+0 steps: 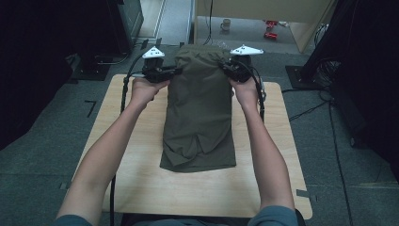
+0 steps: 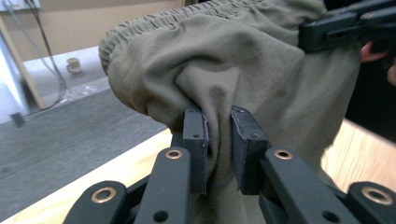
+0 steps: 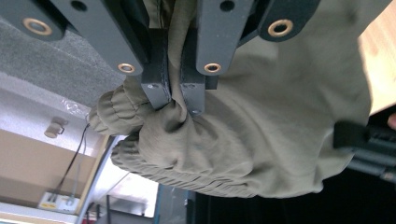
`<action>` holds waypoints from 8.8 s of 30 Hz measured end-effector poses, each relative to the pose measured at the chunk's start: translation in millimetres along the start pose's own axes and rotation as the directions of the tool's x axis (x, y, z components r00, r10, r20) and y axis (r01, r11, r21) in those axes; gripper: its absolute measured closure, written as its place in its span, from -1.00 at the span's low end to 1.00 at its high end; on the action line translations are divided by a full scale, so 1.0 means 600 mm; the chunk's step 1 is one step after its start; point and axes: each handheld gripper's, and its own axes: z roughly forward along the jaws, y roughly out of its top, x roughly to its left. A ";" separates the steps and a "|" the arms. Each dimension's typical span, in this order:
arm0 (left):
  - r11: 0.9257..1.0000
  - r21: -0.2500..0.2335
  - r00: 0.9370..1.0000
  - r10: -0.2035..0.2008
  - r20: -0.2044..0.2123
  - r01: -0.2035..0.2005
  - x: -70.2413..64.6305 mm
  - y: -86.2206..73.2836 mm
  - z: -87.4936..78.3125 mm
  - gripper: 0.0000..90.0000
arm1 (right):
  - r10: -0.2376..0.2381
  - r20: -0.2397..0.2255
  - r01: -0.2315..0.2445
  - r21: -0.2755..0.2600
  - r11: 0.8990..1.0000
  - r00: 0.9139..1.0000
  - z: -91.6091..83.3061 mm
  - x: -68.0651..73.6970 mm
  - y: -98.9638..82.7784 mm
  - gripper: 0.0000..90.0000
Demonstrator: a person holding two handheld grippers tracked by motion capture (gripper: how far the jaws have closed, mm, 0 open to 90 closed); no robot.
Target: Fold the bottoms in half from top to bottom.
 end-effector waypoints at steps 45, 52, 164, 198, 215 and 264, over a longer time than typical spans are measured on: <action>0.942 0.337 0.994 -0.035 0.104 -0.002 -0.117 -0.309 -0.032 0.69 | -0.009 -0.243 0.084 0.301 0.950 0.970 -0.049 0.120 -0.353 0.82; 0.944 0.325 0.988 -0.097 0.121 0.053 -0.112 -0.303 -0.037 0.58 | 0.050 -0.240 0.030 0.319 0.947 0.969 -0.050 0.117 -0.346 0.56; 0.964 0.265 0.993 -0.040 0.113 0.009 -0.082 -0.233 -0.054 0.28 | 0.130 -0.183 -0.089 0.217 0.972 0.974 -0.081 0.067 -0.292 0.54; 0.937 0.344 0.996 -0.075 0.050 0.054 -0.048 -0.271 0.029 1.00 | 0.215 -0.128 -0.162 0.333 0.929 0.968 0.013 0.048 -0.327 0.87; 0.966 0.257 0.989 -0.005 0.150 -0.035 -0.089 -0.239 -0.039 0.62 | 0.154 -0.265 -0.089 0.242 0.966 0.952 -0.056 0.075 -0.306 0.75; 0.967 0.182 0.943 0.115 0.313 -0.178 -0.160 -0.232 -0.093 0.44 | 0.131 -0.454 -0.040 0.204 0.978 0.881 -0.124 0.110 -0.308 0.61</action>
